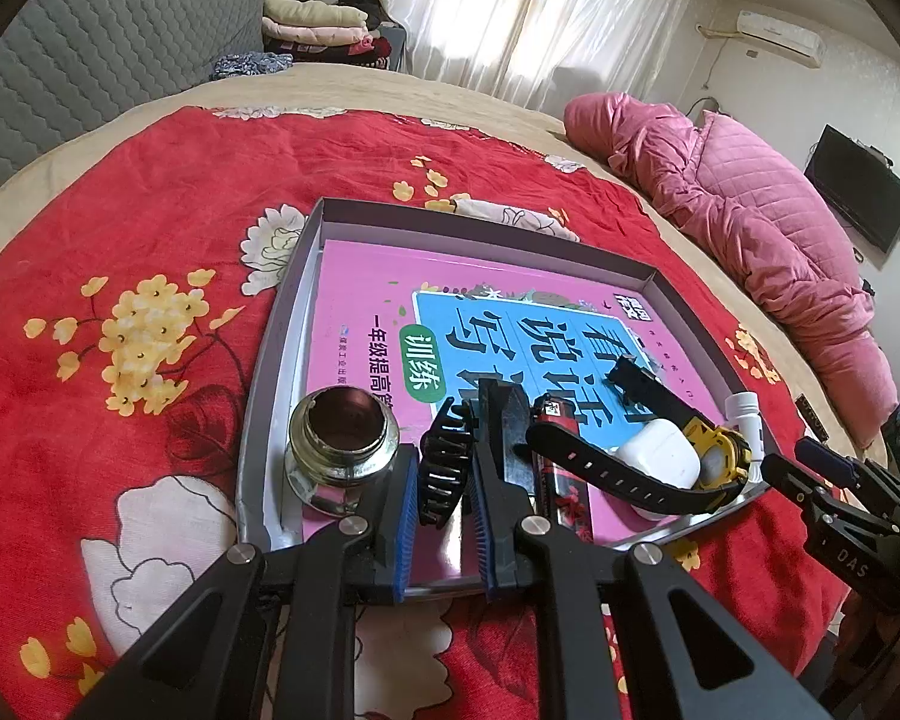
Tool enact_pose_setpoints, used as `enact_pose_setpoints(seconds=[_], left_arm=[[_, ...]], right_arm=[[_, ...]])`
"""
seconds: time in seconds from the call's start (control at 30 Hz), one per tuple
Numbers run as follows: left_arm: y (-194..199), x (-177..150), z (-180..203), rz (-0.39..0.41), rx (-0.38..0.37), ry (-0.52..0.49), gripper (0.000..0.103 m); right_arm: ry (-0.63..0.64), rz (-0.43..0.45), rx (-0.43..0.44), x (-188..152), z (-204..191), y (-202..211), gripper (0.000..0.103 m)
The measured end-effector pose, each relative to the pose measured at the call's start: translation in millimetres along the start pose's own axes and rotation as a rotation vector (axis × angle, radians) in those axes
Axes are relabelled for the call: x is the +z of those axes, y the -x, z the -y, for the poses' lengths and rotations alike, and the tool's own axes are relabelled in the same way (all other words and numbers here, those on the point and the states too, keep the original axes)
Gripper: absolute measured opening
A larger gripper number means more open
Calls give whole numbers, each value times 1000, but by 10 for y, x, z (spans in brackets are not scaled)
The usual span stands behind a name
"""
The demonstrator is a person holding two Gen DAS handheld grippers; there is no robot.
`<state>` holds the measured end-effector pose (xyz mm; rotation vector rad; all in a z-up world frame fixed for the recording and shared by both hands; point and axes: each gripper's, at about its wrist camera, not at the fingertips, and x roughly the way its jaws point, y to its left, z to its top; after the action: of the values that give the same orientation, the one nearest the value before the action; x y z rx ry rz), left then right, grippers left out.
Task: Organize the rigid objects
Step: 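Lower the pill bottle into the box beside the white cap and open the right tool, then set the coil spring down in the box and open the left tool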
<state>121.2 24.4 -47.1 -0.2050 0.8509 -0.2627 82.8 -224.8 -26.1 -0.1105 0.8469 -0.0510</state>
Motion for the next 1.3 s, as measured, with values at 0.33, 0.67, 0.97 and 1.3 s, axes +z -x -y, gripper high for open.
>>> enact_pose_setpoints(seconds=[0.33,0.67,0.97,1.3], left_arm=[[7,5,5,0,0,-10,17],[41,1,31,2,9,-24,17],[194,-26,95,-6,17,-51,44],[389,-113,158,4,44,-70,45]], right_arm=[[-6,6,2,-6,-10,48,62],[-36,6,8,-8,79,144,62],[-46,25,25,12,95,262,68],[-48,61,70,-10,74,453,71]])
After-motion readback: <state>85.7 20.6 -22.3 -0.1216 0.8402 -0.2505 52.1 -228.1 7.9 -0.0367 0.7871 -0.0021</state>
